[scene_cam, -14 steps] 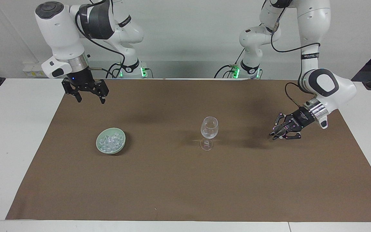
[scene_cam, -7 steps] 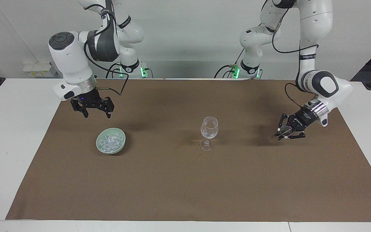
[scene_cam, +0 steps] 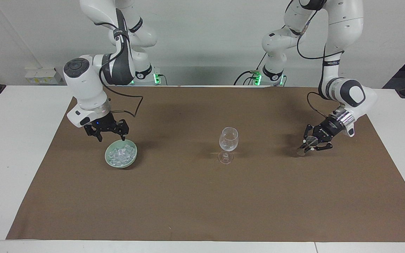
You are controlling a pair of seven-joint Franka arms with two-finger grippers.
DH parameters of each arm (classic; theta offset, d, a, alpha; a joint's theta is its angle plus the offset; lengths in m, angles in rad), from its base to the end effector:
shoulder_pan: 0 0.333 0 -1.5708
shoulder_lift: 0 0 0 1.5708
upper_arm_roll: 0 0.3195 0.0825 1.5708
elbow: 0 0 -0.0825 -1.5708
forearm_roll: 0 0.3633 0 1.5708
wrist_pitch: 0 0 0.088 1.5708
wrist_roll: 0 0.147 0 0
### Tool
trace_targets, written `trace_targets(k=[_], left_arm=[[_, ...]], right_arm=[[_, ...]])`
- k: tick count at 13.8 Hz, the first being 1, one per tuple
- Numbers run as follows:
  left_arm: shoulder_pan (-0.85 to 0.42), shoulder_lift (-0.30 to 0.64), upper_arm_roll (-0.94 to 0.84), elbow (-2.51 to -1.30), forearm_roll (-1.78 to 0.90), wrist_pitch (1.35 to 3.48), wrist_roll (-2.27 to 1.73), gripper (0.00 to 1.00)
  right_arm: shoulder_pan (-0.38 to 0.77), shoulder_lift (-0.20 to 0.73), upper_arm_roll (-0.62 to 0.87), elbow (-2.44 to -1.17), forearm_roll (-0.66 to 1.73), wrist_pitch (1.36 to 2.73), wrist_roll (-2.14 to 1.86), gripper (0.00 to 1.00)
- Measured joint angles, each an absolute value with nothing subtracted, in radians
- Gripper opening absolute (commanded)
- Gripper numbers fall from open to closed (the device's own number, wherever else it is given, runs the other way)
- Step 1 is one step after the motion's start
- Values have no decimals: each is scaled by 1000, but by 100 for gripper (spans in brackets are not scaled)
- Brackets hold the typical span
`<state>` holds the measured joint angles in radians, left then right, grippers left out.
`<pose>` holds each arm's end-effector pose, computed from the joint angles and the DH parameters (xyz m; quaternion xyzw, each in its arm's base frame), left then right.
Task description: Pour wine and add ice with both arms
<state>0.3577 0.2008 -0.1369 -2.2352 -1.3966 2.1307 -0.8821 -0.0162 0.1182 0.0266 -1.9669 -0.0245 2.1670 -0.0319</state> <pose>0.5358 0.0418 0.2847 0.4190 0.7500 -0.2757 0.4311 0.5762 0.0039 0.3944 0.9987 0.0274 0.0409 0.0093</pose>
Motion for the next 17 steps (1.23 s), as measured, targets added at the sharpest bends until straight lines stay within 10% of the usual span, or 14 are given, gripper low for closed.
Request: trace_targets(k=[10, 17], left_arm=[[359, 237, -136, -2257, -1435, 2151, -817, 0], [360, 238, -134, -2257, -1435, 2152, -815, 44]], right_arm=[[-5, 194, 28, -1985, -24, 2283, -70, 70], [-11, 220, 27, -2006, -24, 2325, -80, 70]])
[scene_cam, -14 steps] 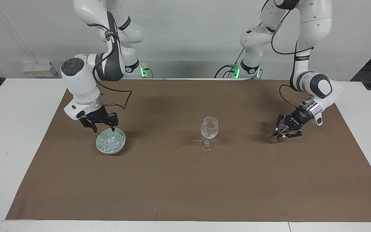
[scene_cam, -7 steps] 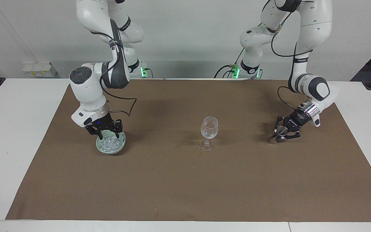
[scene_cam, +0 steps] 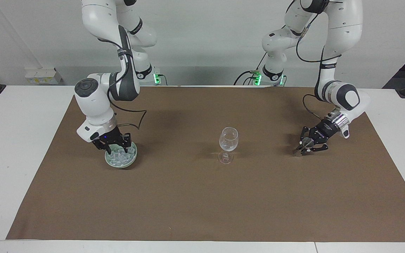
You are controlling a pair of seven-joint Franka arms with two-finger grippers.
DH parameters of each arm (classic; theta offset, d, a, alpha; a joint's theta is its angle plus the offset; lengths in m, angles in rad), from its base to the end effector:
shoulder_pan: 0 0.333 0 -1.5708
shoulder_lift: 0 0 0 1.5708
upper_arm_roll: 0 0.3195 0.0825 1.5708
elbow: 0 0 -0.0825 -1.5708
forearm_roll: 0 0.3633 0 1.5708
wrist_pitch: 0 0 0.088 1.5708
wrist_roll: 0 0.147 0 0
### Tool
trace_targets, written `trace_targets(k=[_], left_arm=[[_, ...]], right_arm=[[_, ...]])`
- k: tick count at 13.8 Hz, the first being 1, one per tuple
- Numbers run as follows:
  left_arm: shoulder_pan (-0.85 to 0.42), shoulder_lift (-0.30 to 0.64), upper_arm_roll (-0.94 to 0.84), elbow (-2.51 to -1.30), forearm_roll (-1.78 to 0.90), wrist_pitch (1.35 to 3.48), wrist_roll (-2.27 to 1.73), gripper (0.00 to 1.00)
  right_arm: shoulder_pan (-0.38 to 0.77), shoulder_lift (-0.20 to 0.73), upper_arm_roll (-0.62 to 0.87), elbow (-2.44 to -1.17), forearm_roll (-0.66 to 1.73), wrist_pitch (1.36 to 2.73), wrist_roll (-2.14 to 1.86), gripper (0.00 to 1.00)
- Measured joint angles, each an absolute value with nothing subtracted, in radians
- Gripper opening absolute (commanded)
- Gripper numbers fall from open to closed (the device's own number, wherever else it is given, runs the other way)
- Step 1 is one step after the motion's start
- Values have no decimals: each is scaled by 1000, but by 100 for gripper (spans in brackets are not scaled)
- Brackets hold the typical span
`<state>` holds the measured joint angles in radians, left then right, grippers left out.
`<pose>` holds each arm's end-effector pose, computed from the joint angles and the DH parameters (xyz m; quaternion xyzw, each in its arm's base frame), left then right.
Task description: Pour wine and add ice with both arms
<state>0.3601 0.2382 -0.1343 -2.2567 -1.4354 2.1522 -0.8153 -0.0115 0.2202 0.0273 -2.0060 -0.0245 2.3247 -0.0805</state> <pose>0.5290 0.0453 0.2581 0.4137 0.7540 -0.2711 0.4322 0.5906 0.0078 0.3332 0.9972 0.0555 0.0491 0.0080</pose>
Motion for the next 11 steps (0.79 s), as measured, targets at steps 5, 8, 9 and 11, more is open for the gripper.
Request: trace_targets(k=[5, 8, 9, 11], left_arm=[[360, 238, -133, -2257, -1436, 2154, -813, 80], [361, 238, -133, -2257, -1434, 2154, -786, 100], [362, 238, -132, -2257, -1428, 2154, -771, 100], [377, 238, -130, -2256, -1389, 2154, -755, 100]], right_arm=[[-11, 232, 28, -2024, -24, 2339, -81, 66], [-11, 232, 28, -2032, -24, 2339, -81, 60], [-11, 232, 28, -2033, -24, 2339, -81, 51], [-11, 232, 28, -2034, -24, 2339, -81, 32]])
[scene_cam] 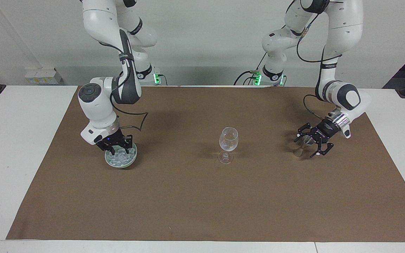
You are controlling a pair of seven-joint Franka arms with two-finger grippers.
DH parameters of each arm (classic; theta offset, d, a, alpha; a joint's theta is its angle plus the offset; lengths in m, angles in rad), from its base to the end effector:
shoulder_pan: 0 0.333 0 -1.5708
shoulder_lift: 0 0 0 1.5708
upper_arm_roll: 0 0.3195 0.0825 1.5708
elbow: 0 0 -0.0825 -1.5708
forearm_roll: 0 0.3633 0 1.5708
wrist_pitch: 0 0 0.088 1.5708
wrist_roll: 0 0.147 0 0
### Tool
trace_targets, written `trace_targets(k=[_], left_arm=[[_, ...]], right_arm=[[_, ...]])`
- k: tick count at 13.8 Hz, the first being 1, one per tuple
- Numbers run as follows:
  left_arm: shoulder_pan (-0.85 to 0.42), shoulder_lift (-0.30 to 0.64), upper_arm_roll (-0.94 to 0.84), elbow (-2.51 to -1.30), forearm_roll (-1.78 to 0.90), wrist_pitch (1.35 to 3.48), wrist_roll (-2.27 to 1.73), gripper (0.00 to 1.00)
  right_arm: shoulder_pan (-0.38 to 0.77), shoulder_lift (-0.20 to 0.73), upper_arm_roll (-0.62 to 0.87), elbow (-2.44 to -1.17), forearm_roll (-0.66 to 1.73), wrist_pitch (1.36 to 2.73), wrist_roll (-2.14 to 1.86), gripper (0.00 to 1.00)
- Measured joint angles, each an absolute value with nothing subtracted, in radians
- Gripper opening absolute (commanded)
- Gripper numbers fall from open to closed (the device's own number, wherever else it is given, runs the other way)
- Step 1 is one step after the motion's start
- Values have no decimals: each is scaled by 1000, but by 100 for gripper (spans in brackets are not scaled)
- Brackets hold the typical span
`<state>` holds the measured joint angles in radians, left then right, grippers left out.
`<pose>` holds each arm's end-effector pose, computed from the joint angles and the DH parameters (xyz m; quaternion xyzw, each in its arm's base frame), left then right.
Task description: Pour wine and add ice with both arms
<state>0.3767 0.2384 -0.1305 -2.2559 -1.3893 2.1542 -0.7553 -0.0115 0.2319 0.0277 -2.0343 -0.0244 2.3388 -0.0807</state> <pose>0.5255 0.0563 0.2560 0.4476 0.7429 -0.2514 0.4297 0.5839 0.0081 0.3154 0.9977 0.0561 0.0361 0.0071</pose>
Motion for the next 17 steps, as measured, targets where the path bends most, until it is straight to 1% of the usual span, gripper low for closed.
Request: trace_targets(k=[1, 2, 4, 5, 7, 11, 14, 15, 17], left_arm=[[387, 238, -130, -2254, -1359, 2154, -750, 100], [393, 238, -130, -2249, -1313, 2153, -745, 100], [401, 236, -130, -2222, -1179, 2149, -742, 100], [403, 235, -130, -2202, -1123, 2139, -742, 100], [414, 224, -130, -2163, -1007, 2110, -741, 100], [425, 169, -128, -2074, -787, 2037, -740, 100], [425, 136, -130, -2014, -659, 1993, -722, 100], [424, 129, -134, -2000, -626, 1985, -699, 100], [416, 112, -148, -1989, -552, 1984, -654, 100]], right_arm=[[-11, 232, 28, -2034, -24, 2339, -81, 23], [-11, 232, 28, -2034, -24, 2339, -81, 19], [-11, 231, 28, -2034, -24, 2340, -81, 5], [-11, 231, 28, -2034, -24, 2340, -81, 0], [-11, 231, 28, -2034, -24, 2340, -81, 0], [-11, 229, 28, -2025, 19, 2344, -81, 0], [-11, 216, 27, -1986, 27, 2340, -81, 0], [-11, 206, 27, -1964, 29, 2320, -81, 0], [-12, 177, 25, -1913, 33, 2238, -81, 0]])
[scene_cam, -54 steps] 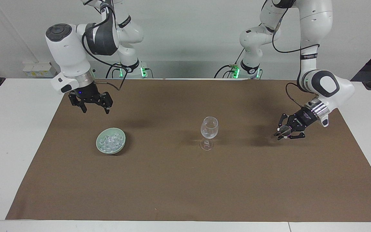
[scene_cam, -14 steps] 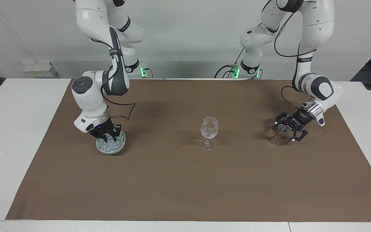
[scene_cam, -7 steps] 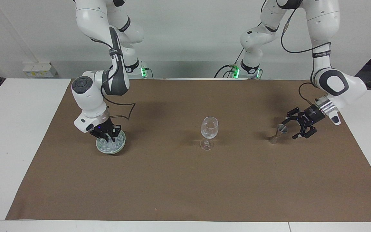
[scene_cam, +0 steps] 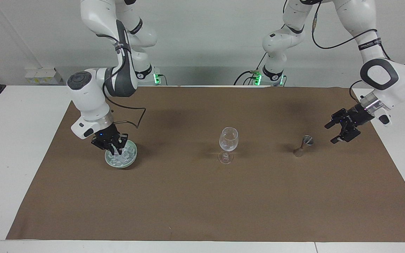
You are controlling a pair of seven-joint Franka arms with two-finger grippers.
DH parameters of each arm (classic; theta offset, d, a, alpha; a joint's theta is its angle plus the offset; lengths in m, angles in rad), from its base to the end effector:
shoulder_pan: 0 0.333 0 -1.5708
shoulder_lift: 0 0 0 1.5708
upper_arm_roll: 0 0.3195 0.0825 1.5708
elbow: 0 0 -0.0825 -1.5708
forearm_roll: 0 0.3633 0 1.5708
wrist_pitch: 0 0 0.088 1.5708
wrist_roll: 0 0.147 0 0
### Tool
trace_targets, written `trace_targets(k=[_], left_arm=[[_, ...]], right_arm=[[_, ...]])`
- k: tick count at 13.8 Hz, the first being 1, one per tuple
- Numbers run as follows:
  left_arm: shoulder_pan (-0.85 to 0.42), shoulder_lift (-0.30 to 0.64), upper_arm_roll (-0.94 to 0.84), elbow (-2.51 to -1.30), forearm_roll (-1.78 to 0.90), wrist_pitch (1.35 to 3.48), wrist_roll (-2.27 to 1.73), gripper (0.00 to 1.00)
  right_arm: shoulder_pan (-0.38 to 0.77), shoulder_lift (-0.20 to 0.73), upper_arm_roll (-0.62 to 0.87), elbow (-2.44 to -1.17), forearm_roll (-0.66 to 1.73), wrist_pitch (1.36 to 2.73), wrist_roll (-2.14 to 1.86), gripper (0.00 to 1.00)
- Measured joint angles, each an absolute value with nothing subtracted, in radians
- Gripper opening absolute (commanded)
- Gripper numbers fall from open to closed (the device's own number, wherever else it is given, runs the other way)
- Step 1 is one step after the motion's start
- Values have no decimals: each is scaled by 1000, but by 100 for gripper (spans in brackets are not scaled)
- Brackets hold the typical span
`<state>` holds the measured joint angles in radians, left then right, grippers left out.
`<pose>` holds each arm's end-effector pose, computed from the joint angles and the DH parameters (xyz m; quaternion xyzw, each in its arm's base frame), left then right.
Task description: Pour wine and add ice with both arms
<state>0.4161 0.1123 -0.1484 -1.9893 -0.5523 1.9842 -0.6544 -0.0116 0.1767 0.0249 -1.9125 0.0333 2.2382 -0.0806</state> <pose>0.5443 0.0967 0.3864 0.8032 0.5373 -0.1039 0.2353 0.6026 0.0096 0.3924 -0.9964 -0.0371 -0.0749 0.0135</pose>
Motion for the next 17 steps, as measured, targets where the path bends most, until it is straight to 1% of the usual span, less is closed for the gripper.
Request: trace_targets(k=[4, 7, 12, 17], left_arm=[[370, 82, -154, -1979, -427, 1989, -494, 100], [346, 62, -154, -1975, -338, 2011, -367, 100], [299, 37, -156, -1974, -239, 2016, -195, 100], [238, 5, -157, -1976, -221, 2011, -12, 100]], right_arm=[[-12, 110, 20, -1818, 36, 2076, -41, 0], [-12, 88, 22, -1757, 37, 2008, 5, 0], [-12, 85, 24, -1717, 39, 1990, 36, 0], [-11, 71, 26, -1703, 40, 1980, 50, 0]])
